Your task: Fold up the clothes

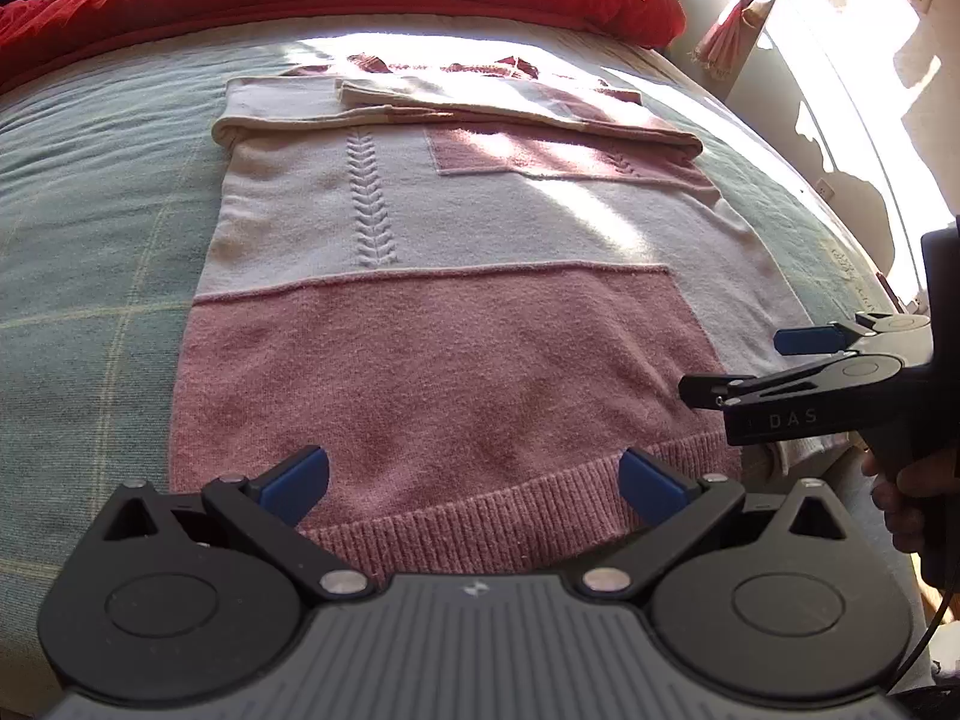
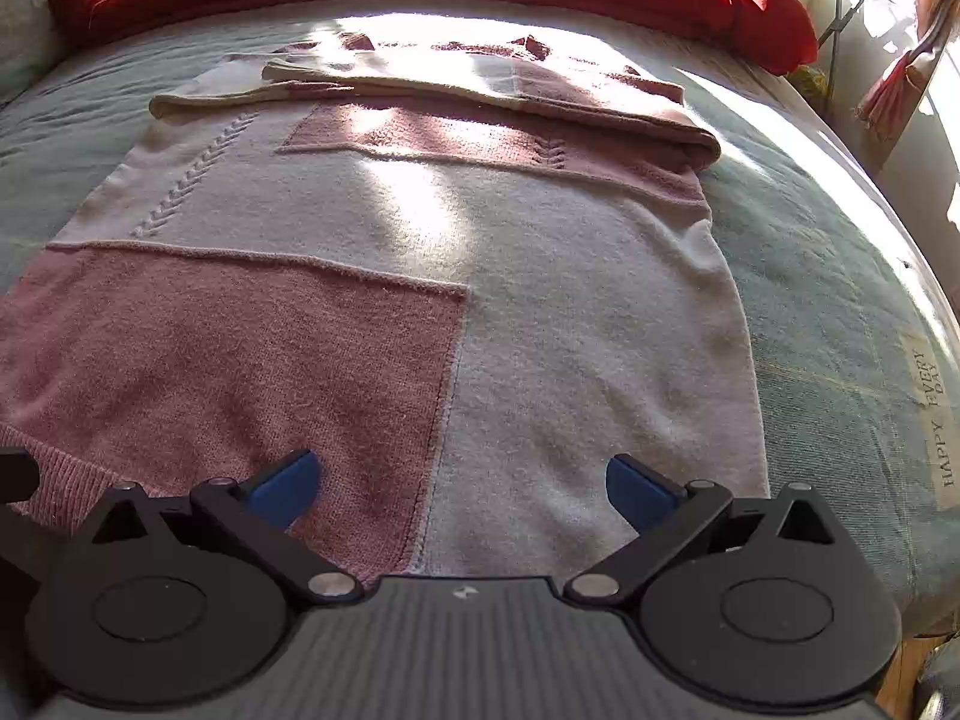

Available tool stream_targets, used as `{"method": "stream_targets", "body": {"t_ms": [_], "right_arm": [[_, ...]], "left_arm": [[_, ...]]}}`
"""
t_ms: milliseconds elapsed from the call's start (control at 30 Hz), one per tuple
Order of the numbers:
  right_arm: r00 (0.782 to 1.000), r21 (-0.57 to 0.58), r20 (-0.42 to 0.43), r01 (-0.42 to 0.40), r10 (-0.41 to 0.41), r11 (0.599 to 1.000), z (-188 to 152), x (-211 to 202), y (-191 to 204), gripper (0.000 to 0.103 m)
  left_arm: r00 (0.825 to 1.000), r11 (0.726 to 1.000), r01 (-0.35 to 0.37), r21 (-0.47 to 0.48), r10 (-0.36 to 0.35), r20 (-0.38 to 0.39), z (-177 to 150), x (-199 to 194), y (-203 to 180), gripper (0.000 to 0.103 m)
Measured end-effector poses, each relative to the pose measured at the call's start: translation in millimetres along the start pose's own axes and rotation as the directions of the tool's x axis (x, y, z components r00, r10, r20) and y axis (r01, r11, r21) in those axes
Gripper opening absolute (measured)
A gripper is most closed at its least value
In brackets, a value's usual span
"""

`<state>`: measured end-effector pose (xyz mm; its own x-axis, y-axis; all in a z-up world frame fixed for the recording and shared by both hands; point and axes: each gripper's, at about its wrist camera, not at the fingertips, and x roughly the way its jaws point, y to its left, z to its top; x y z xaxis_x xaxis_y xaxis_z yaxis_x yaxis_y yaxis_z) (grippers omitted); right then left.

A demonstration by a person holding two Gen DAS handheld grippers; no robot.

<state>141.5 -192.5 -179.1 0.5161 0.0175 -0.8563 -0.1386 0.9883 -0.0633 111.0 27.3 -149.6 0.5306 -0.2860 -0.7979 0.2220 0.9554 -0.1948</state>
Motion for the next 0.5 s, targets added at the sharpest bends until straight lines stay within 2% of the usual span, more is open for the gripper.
{"method": "stream_targets", "body": {"t_ms": [200,367,500], "right_arm": [[1.000,0.056,-0.011,-0.017,0.018,0.998,-11.8,-3.4,-8.4,0.103],[0.998,0.112,0.050,-0.046,0.041,0.993,-10.6,-13.3,-24.4,0.103],[0.999,0.173,0.022,-0.030,0.027,0.984,-11.4,-4.7,-38.2,0.103]], "left_arm": [[1.000,1.000,-0.002,-0.028,0.003,0.021,3.5,-2.8,8.2,0.102],[1.000,0.999,-0.001,-0.038,0.001,-0.004,3.5,8.1,7.5,0.102],[1.000,0.999,-0.008,-0.041,0.007,-0.026,-3.3,18.3,8.4,0.102]]}}
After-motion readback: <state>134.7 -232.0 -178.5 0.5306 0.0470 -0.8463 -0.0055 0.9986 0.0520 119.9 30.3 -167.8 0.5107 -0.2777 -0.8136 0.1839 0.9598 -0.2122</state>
